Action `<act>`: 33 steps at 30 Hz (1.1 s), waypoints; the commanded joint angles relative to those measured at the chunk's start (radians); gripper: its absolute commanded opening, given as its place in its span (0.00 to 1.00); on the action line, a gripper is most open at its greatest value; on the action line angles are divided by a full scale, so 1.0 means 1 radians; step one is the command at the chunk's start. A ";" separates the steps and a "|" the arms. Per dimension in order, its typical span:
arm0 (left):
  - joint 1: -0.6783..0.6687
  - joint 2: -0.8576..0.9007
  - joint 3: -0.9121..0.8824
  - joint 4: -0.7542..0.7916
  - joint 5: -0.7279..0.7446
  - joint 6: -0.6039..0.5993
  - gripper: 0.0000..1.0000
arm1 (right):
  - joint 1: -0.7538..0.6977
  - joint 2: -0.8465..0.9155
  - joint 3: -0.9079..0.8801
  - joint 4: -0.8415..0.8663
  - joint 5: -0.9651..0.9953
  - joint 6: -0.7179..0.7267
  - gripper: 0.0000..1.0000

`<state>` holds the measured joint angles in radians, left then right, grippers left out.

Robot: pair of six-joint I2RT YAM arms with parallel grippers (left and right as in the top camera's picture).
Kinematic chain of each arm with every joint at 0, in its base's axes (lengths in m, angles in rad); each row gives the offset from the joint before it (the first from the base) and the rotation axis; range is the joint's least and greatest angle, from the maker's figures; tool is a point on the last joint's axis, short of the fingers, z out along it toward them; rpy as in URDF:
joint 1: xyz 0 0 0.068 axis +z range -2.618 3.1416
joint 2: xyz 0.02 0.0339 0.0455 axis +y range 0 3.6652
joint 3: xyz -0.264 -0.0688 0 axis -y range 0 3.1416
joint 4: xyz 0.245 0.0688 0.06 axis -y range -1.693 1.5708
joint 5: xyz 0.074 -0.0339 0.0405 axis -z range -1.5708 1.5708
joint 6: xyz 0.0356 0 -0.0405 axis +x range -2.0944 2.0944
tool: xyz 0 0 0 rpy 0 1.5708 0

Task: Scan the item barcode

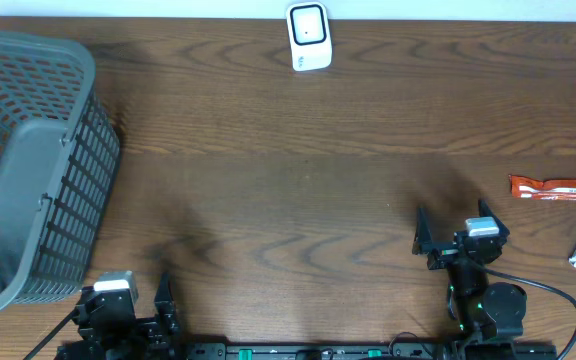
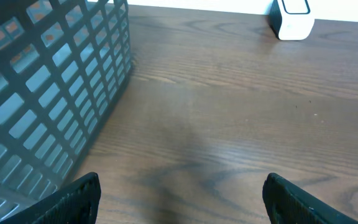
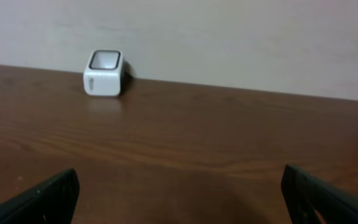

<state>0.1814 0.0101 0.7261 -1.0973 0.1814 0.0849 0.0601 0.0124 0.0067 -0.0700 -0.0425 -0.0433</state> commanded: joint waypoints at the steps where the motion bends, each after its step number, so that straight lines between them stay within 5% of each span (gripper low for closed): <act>1: -0.003 -0.006 0.002 0.000 0.006 0.000 0.84 | -0.008 -0.008 -0.001 -0.007 0.030 0.013 0.99; 33: -0.003 -0.006 0.002 0.000 0.006 0.000 0.84 | -0.009 -0.006 -0.001 -0.005 0.037 -0.006 0.99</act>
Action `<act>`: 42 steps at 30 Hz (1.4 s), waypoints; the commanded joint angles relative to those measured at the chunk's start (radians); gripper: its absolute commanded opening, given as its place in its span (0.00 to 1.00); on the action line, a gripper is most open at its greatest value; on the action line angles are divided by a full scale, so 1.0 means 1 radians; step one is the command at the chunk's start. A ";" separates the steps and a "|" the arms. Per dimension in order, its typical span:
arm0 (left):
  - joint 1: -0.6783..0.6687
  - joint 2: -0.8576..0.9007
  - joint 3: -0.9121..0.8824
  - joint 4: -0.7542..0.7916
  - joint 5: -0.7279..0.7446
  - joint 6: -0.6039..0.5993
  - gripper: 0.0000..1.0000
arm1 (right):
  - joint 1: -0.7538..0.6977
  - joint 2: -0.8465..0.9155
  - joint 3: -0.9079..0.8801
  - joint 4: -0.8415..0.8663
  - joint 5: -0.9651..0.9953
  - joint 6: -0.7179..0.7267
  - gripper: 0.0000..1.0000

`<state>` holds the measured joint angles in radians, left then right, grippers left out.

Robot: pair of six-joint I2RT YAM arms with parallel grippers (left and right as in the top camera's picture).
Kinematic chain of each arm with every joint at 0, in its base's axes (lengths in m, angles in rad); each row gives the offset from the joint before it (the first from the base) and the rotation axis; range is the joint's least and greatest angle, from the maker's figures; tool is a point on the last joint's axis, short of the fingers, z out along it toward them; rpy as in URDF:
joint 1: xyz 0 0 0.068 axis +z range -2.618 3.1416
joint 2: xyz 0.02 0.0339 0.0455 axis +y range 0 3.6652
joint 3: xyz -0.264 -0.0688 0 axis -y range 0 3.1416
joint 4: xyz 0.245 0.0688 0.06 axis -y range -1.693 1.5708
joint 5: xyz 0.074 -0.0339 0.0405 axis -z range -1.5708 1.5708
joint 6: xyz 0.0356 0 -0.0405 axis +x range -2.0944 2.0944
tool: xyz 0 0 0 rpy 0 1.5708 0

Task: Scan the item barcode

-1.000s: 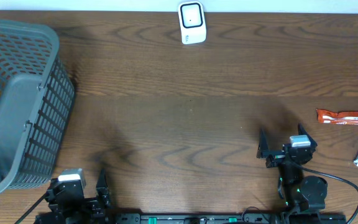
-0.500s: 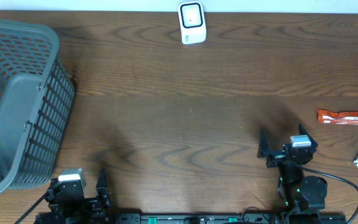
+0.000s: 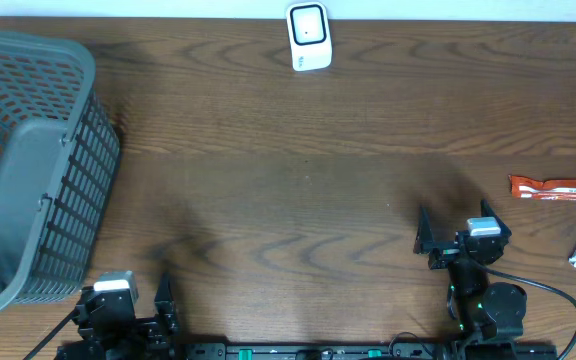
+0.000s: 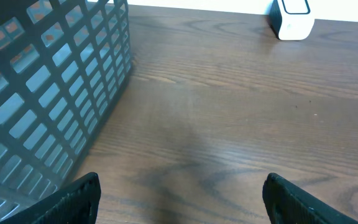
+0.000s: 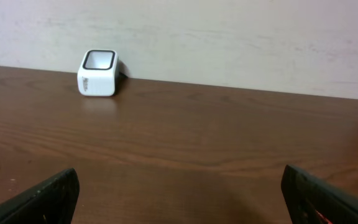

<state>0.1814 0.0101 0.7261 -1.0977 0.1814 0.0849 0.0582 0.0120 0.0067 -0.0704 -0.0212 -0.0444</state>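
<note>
The white barcode scanner (image 3: pixel 308 37) stands at the table's far edge; it also shows as the scanner (image 5: pixel 97 73) against the wall and the scanner (image 4: pixel 294 17) at top right. Items lie at the right edge: a red packet (image 3: pixel 553 187), a white and teal box and a red and white item, partly cut off. My right gripper (image 3: pixel 456 232) is open near the front, left of those items, with nothing between its fingers (image 5: pixel 48 198). My left gripper (image 3: pixel 128 298) is open at the front left, holding nothing.
A large grey mesh basket (image 3: pixel 28 170) fills the left side of the table, and its wall (image 4: pixel 48 87) rises close by in the left wrist view. A pale wall (image 5: pixel 229 37) runs behind the table's far edge.
The right gripper has shifted slightly, so the scanner sits a little further left in its wrist view. The left arm and all the items have stayed put.
</note>
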 commanded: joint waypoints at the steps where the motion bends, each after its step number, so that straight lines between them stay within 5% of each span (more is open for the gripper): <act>1: -0.003 -0.006 0.002 0.004 0.006 -0.001 0.84 | -0.007 -0.005 -0.001 -0.005 0.016 -0.005 0.99; 5: -0.005 -0.006 -0.026 0.116 0.085 -0.001 0.84 | -0.007 -0.005 -0.001 -0.005 0.016 -0.005 0.99; 19: -0.136 -0.006 -0.519 0.906 0.218 0.011 0.84 | -0.007 -0.005 -0.001 -0.005 0.016 -0.005 0.99; 42: -0.173 -0.008 -0.722 1.036 -0.067 -0.045 0.84 | -0.007 -0.005 -0.001 -0.005 0.016 -0.005 0.99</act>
